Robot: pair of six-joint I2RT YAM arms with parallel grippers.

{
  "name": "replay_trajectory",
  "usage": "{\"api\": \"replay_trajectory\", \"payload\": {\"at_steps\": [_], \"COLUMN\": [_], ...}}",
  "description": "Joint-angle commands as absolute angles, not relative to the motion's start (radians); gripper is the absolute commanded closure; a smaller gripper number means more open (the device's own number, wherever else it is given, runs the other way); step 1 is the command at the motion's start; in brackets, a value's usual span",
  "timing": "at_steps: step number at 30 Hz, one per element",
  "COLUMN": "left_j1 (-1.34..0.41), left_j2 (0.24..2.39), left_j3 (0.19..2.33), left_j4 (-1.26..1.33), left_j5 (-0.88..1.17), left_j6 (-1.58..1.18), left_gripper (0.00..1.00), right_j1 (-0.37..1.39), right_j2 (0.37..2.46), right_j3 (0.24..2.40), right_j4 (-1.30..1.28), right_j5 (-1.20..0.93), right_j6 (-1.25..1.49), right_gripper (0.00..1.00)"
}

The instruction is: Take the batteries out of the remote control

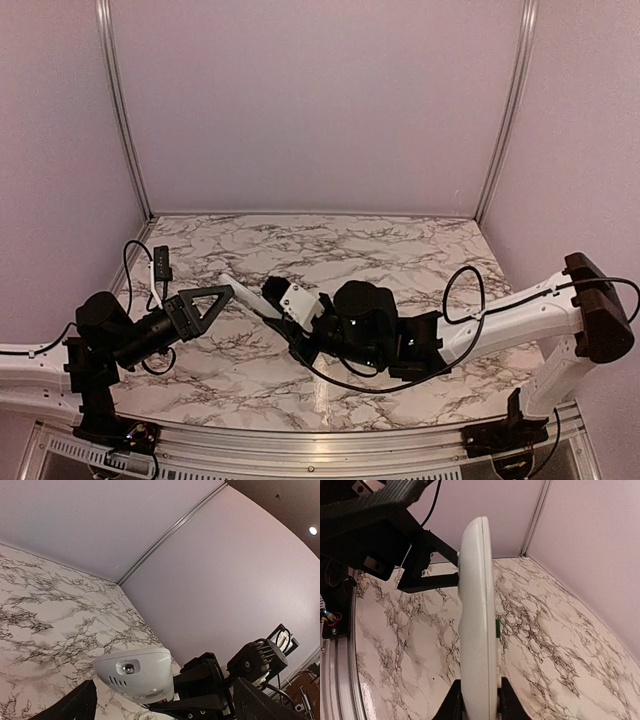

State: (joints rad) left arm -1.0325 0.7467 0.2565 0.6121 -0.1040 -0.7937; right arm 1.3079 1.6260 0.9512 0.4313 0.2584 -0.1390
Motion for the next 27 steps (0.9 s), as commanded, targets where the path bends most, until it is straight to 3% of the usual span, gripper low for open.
{"api": "replay_trajectory", "payload": {"at_steps": [1,12,18,27], "left_j1": [-1.035,-1.035,-1.035,-1.035], "left_j2": [0.771,0.921,0.936,0.973], "left_j3": [0.249,0.249,0.238,0.256], "left_j4": [0.661,0.871,0.951,0.930], "left_j5": [-0.093,0.123,0.226,0.281], "left_j6": [-0.715,-0.587,-0.556,-0.461], "left_gripper": [0.01,0.01,0.01,0.01], "right_j1": [1.249,1.040,0.981,0.980], "right_j2": [1.547,1.393,1.364,1.401], "right_j3": [0.988,0.963,0.967,1.038], "right_j4": [0.357,0.157,0.072,-0.143], "right_j5": [0.130,-0.448,-0.643,-0.769], "right_j6": [-0.015,0.167,0.148,0.038], "right_gripper": [1.00,1.00,1.00,1.00]}}
